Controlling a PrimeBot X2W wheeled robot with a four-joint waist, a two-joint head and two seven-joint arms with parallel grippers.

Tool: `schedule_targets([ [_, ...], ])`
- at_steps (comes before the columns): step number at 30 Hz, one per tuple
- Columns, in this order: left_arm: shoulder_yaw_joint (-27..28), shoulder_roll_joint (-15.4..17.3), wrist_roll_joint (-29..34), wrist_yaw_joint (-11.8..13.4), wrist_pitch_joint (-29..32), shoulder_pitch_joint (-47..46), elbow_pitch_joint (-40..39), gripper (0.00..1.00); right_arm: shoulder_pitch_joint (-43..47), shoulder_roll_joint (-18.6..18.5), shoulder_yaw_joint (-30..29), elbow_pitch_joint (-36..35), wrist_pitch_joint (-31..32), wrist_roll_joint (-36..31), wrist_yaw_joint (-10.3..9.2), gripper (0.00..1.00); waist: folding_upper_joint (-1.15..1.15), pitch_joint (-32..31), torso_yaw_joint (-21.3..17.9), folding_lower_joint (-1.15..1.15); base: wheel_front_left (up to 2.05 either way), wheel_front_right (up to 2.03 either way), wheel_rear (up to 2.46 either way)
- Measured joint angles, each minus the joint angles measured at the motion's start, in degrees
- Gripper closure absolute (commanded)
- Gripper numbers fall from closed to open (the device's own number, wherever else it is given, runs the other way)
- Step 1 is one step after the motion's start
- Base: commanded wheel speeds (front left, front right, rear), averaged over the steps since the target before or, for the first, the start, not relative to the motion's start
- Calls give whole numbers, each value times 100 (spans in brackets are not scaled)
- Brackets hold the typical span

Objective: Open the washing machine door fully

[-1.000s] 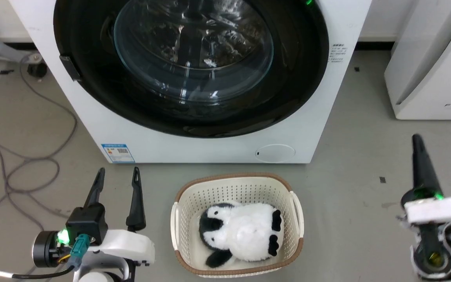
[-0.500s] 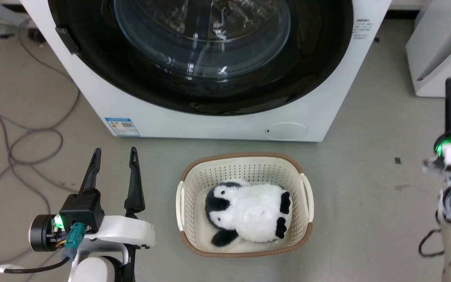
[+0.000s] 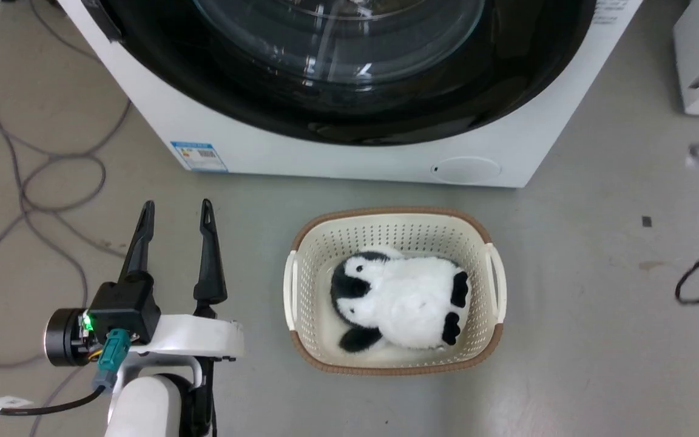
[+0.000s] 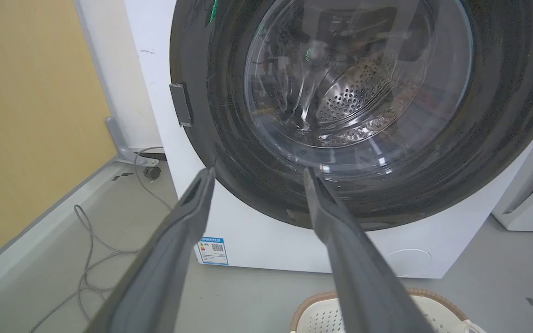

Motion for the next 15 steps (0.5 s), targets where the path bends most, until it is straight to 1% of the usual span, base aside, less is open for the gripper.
schedule_targets([
  [7, -107, -1, -133, 76, -74, -183, -1, 0, -837, -232, 286, 571, 51, 209, 0, 100, 0, 291, 127, 0, 0, 0, 0],
  [15, -181, 0, -232, 155, -169, -314, 8, 0, -1478, -379, 725, 1026, 240, 512, 0, 100, 0, 508, 286, 0, 0, 0, 0],
])
